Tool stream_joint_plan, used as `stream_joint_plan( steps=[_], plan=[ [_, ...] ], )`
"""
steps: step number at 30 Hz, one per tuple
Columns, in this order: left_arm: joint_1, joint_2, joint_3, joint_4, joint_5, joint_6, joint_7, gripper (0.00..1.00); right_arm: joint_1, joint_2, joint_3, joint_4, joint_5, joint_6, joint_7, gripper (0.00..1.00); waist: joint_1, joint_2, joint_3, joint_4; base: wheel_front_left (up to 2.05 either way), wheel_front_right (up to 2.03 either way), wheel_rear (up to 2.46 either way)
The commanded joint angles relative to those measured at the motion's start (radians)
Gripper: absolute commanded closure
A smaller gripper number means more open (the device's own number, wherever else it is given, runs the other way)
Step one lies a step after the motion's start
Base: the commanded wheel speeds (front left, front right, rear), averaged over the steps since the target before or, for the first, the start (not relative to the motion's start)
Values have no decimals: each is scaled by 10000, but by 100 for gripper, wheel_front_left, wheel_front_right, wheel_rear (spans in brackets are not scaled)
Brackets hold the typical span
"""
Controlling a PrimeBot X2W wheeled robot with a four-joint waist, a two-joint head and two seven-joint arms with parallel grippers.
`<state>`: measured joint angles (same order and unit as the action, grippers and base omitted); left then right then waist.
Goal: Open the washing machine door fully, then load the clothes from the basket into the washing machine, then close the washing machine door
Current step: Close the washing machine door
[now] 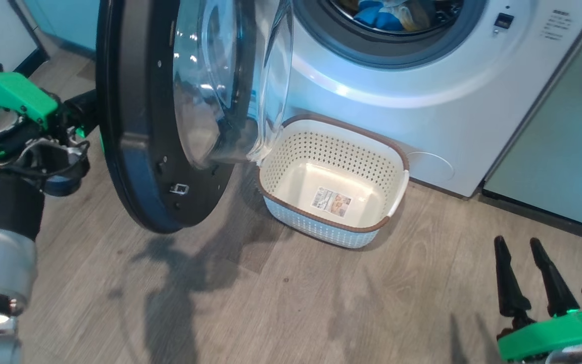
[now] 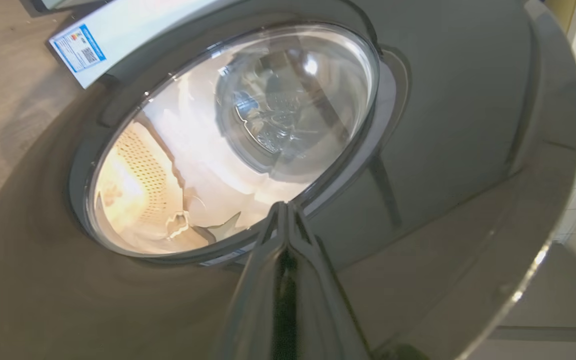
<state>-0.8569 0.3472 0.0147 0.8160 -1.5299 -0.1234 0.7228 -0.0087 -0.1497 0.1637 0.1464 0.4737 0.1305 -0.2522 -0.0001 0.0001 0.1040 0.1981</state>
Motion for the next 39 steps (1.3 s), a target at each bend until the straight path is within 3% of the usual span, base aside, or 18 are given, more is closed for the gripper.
stream_joint_plan(
  steps=[1,15,39],
  plan=[
    [-190,339,264,-398,-115,-31,70,100,-72,-16,138,-287,11,2,-96,0,1,-1,-35,-95,0,0,0],
    [215,-113,204,-821,-266,27,264,100,-82,113,12,-273,1,2,-96,0,1,-1,-110,-1086,0,0,0],
    [353,-577,207,-1138,-236,64,5,100,-172,257,61,-286,16,2,-96,0,1,-1,-21,-3595,0,0,0]
  ],
)
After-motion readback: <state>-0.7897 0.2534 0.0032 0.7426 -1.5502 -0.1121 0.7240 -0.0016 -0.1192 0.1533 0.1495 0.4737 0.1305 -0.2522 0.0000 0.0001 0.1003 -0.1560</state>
